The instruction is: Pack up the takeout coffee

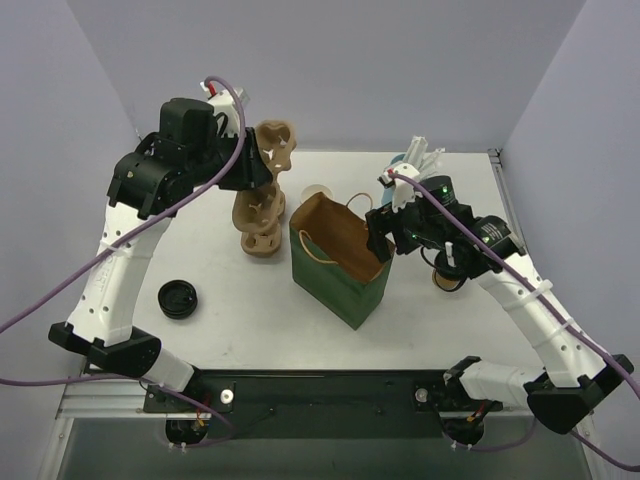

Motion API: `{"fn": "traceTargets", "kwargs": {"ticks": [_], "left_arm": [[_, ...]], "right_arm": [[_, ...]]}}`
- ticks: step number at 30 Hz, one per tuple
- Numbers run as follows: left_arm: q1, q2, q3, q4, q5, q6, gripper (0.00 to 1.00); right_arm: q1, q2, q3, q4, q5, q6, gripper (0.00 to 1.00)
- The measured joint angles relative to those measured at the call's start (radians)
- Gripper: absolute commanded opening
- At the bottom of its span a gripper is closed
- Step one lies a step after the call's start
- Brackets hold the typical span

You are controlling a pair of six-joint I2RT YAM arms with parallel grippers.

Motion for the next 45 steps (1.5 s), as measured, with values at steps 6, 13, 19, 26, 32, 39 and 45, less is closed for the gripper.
{"fn": "traceTargets", "kwargs": {"ticks": [6, 13, 19, 26, 32, 39, 45], "left_arm": [[0.0, -0.003, -0.033, -0.002, 0.005, -0.002, 0.36], [0.0, -0.007, -0.021, -0.012, 0.004, -0.022, 0.35], [0.0, -0.007, 0.064, -0.029, 0.0, -0.045, 0.34], [-0.004, 0.01, 0.153, -0.041, 0.002, -0.086, 0.31], [-0.063, 0.035, 0.181, -0.041, -0.007, -0.139, 0.31], [-0.156, 0.067, 0.196, -0.037, -0.052, -0.202, 0.3], [-0.22, 0.077, 0.2, -0.036, -0.11, -0.245, 0.3]], "right_arm": [[-0.006, 0.071, 0.0, 0.002, -0.003, 0.01, 0.25], [-0.006, 0.094, 0.0, 0.011, 0.042, 0.156, 0.0], [0.003, 0.047, -0.065, 0.053, 0.145, 0.417, 0.0], [0.111, -0.034, -0.164, 0.093, 0.331, 0.7, 0.0], [0.166, -0.027, -0.164, 0.113, 0.425, 0.836, 0.08], [0.202, -0.027, -0.164, 0.114, 0.498, 0.956, 0.06], [0.233, -0.027, -0.164, 0.114, 0.52, 1.038, 0.18]]}}
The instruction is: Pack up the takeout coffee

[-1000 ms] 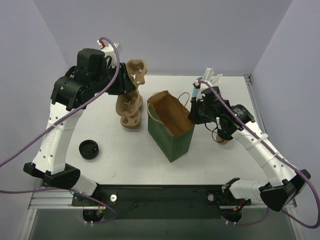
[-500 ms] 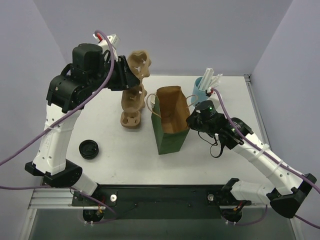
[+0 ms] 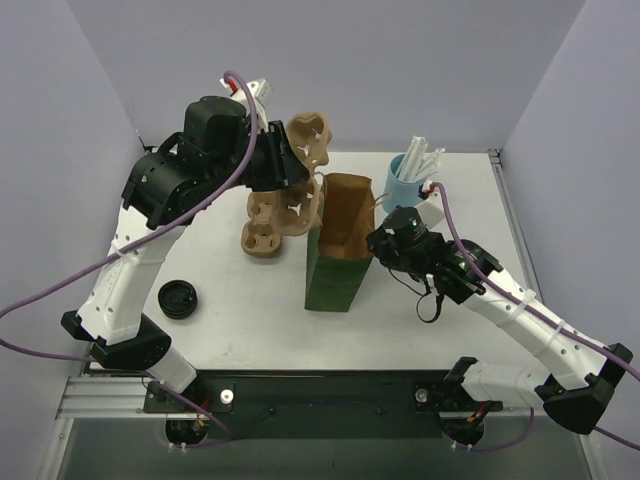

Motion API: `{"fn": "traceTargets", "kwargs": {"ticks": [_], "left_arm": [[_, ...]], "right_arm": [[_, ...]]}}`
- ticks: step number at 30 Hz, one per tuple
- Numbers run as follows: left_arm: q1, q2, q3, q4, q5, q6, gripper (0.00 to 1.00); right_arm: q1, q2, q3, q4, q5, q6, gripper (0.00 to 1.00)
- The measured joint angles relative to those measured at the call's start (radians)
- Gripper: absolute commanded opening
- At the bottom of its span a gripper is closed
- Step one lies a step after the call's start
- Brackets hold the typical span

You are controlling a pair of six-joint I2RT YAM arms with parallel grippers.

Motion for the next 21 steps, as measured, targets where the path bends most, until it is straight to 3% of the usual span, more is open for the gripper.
{"fn": "traceTargets", "kwargs": {"ticks": [12, 16, 21], "left_arm": [[-0.121, 0.035, 0.038, 0.008, -0.124, -0.058, 0.29], [-0.154, 0.05, 0.038, 0.018, -0.153, -0.082, 0.27], [-0.19, 0.066, 0.038, 0.065, -0.177, -0.106, 0.27]], "right_arm": [[0.037, -0.013, -0.028, 0.013, 0.042, 0.093, 0.31], [0.037, -0.063, -0.029, 0.014, 0.043, 0.055, 0.54], [0.037, -0.19, -0.054, 0.013, 0.046, -0.033, 0.59]]}}
